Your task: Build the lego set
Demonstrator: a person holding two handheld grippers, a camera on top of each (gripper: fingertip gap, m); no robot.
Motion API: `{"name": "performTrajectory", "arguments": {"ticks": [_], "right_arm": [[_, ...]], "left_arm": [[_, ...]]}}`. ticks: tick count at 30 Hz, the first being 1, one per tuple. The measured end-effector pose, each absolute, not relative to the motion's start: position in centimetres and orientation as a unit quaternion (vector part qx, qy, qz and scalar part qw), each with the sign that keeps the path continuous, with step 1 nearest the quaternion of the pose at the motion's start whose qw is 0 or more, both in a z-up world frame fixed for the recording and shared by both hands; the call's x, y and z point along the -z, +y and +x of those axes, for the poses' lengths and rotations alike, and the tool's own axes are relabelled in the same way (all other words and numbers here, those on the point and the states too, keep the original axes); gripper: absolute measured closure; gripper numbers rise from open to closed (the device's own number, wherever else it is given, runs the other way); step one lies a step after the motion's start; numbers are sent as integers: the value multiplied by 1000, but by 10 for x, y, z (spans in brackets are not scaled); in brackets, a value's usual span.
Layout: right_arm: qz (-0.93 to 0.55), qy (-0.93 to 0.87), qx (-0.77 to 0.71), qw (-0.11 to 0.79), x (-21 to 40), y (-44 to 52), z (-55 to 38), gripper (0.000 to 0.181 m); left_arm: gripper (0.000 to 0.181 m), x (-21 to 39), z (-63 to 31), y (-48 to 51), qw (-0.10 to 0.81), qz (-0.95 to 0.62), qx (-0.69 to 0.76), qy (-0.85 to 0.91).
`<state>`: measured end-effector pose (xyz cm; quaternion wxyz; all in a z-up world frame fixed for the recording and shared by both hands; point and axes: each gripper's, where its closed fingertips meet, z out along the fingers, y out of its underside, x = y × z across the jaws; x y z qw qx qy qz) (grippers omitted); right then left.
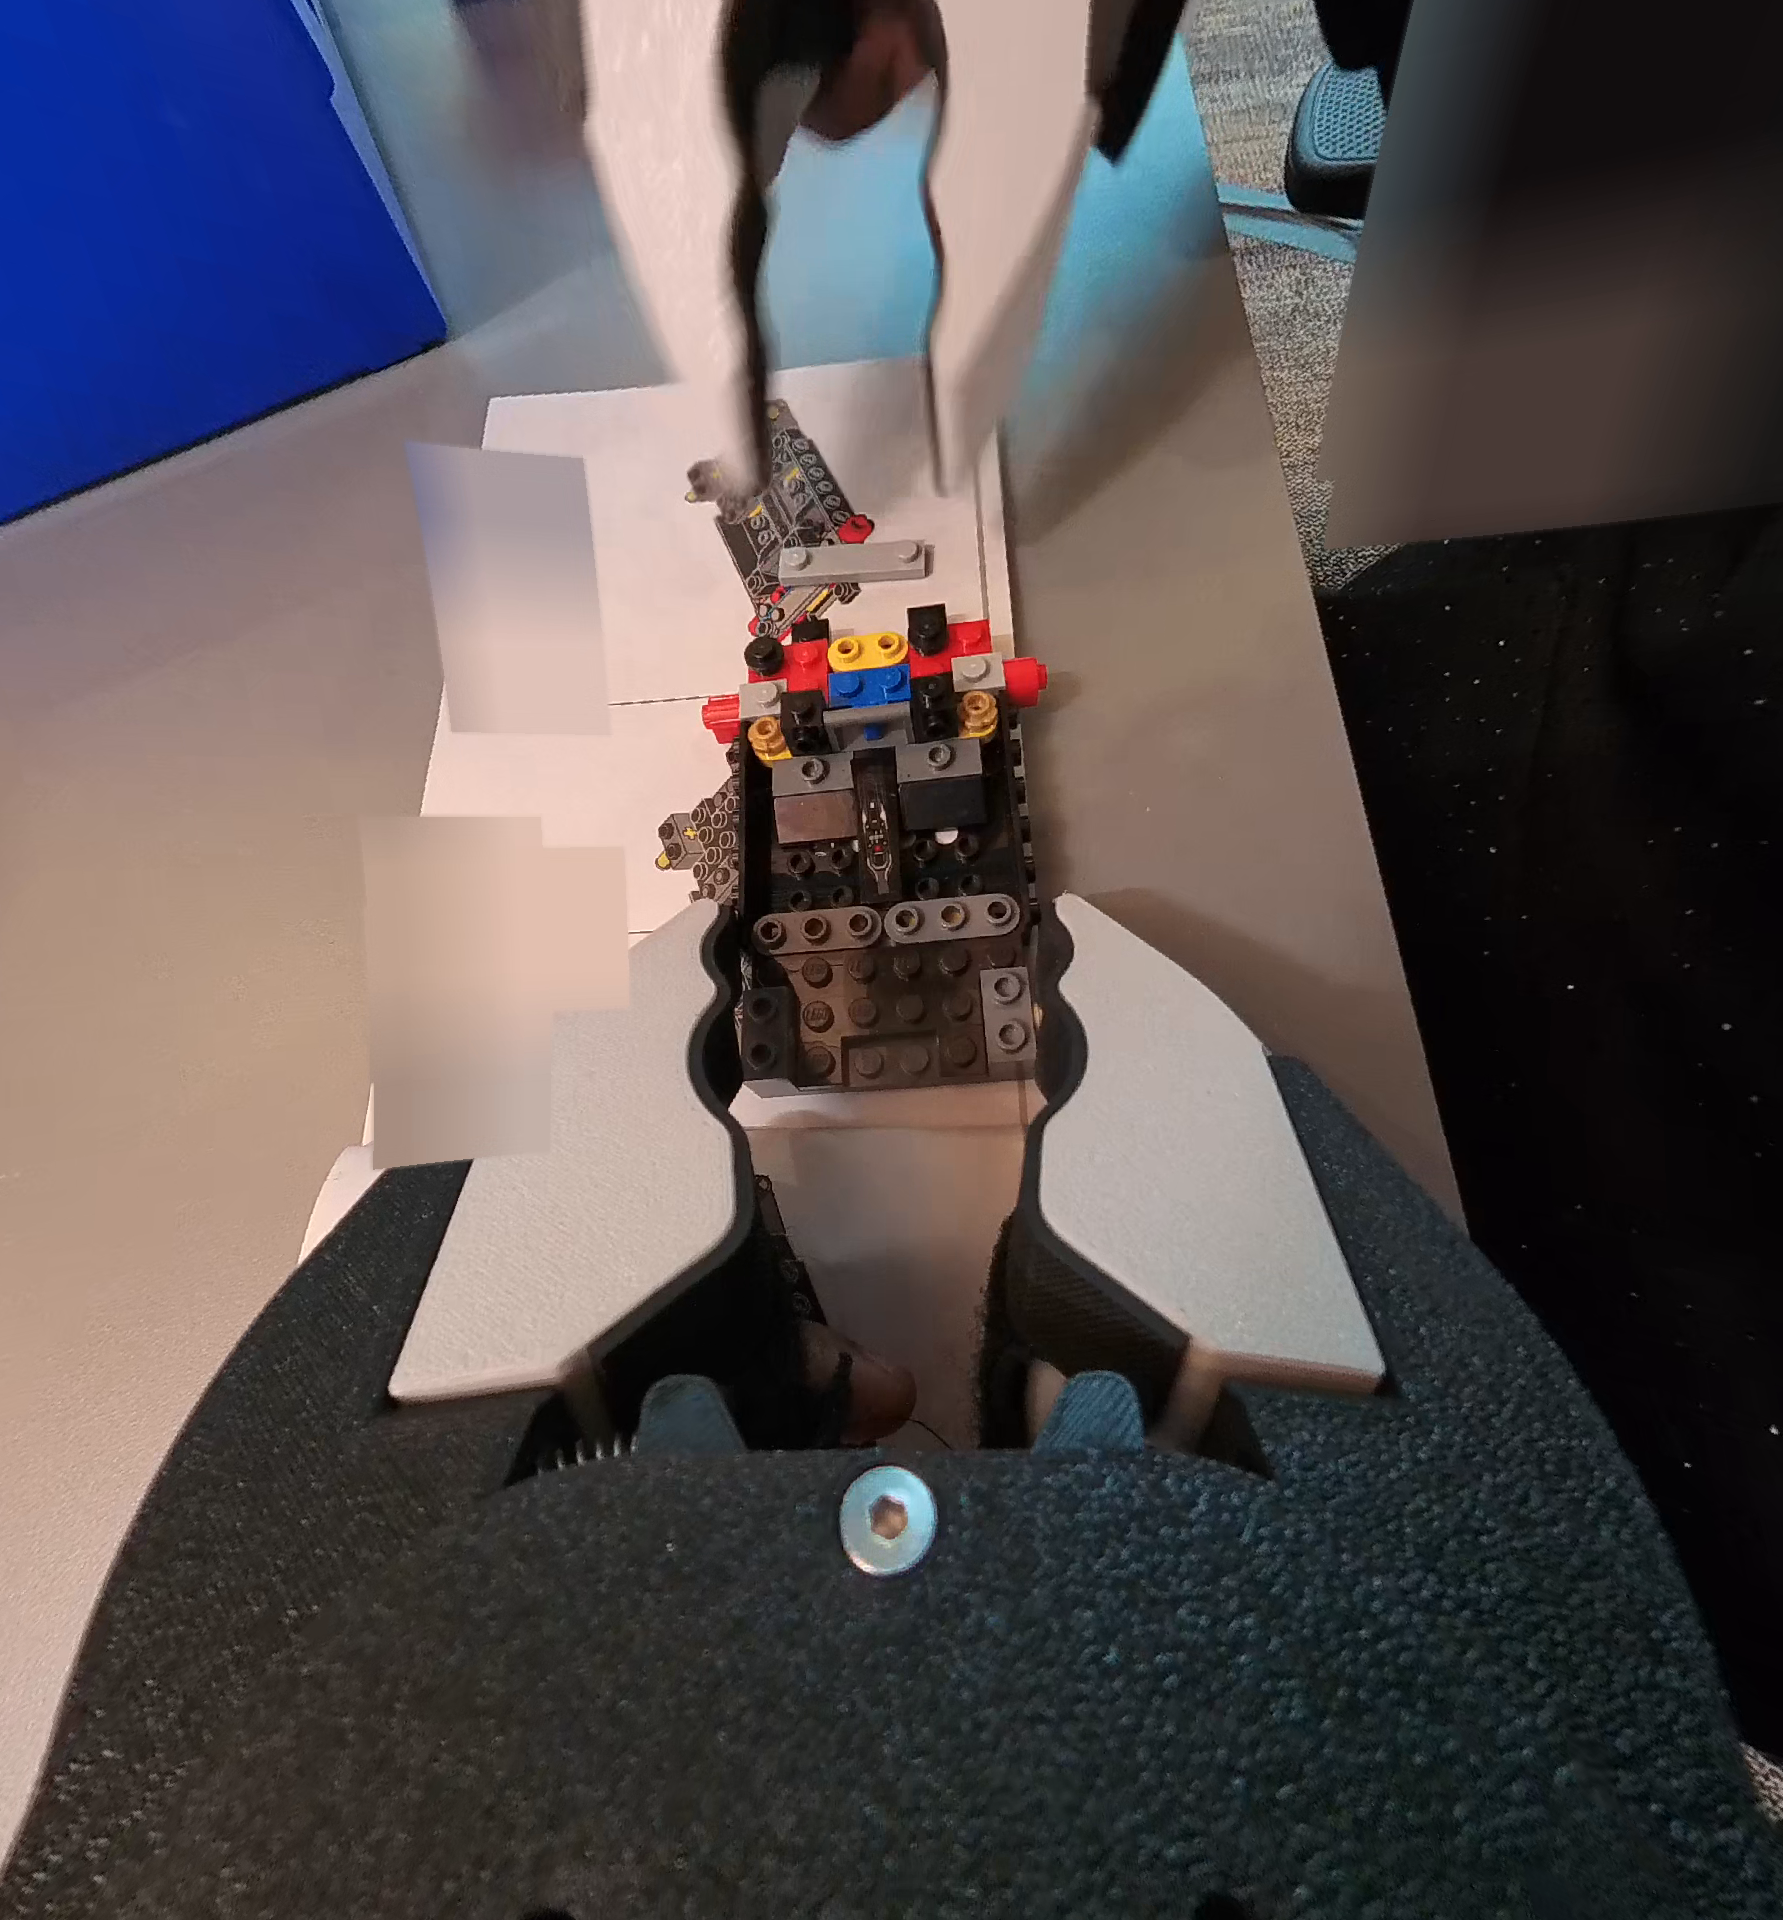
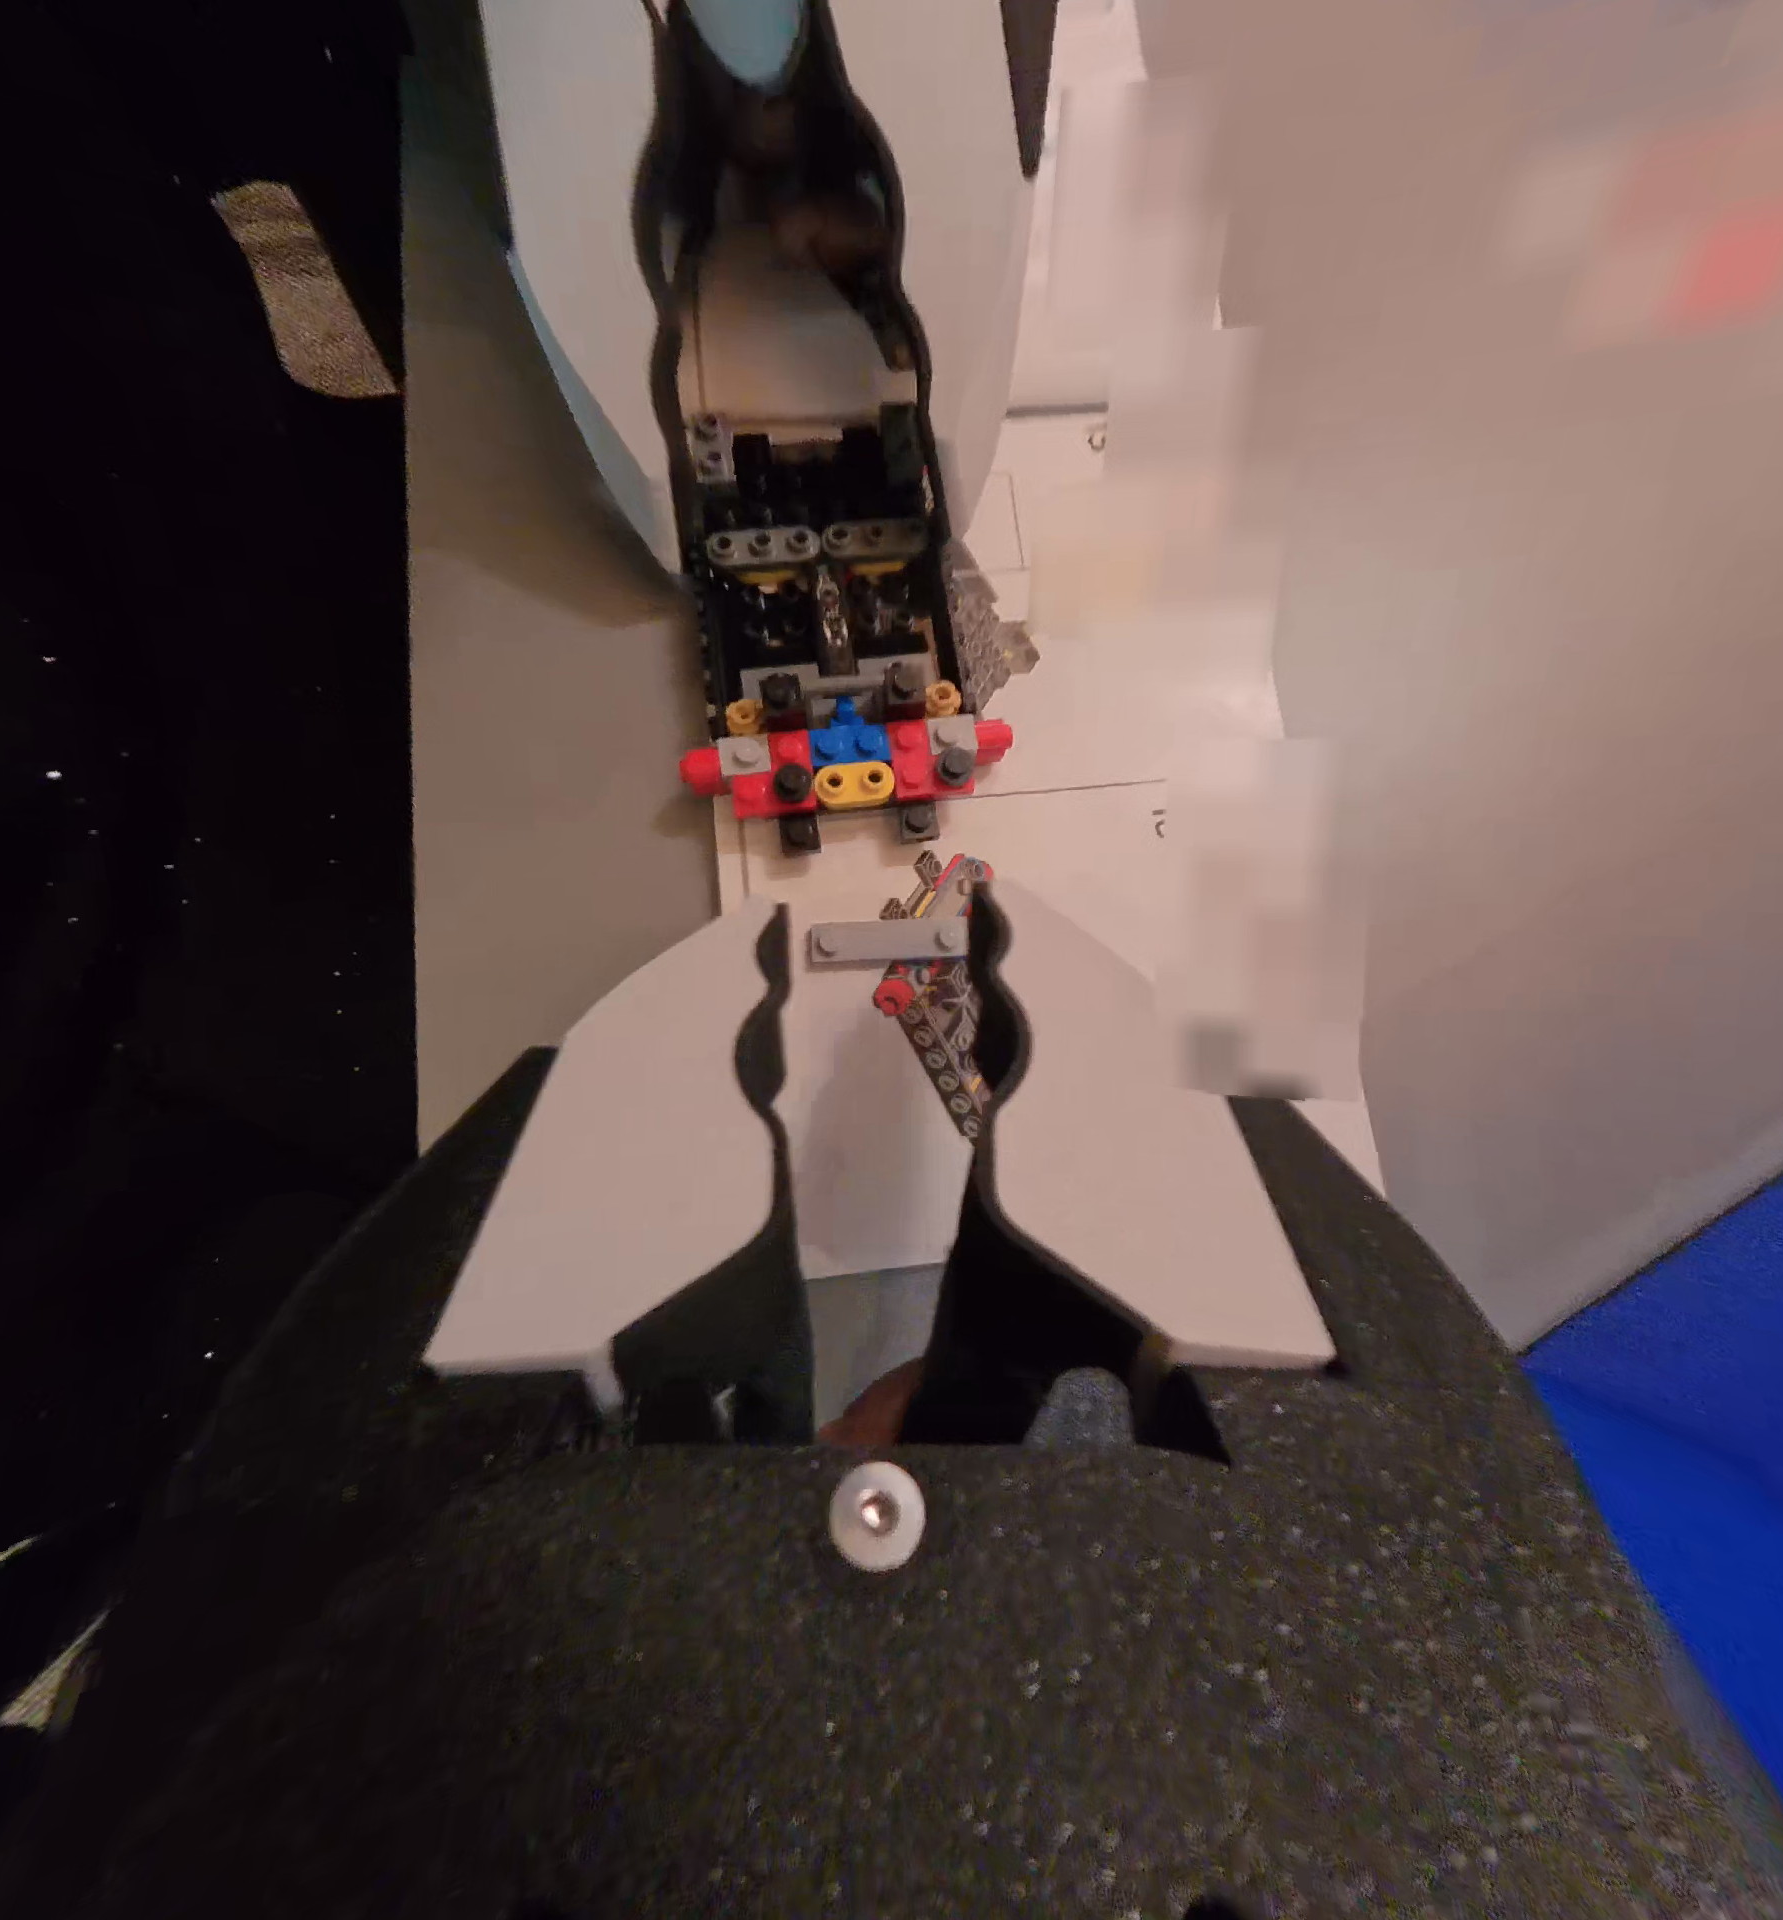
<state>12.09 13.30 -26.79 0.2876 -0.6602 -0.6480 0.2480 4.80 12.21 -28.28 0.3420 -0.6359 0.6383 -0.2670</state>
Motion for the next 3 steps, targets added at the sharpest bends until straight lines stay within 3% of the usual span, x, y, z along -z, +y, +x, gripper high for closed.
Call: {"name": "performTrajectory", "arguments": {"ticks": [3], "right_arm": [[-647,-654,-261,293,259,127,123,166]], "left_arm": [[127,283,48,122,342,-636,266,639]]}}
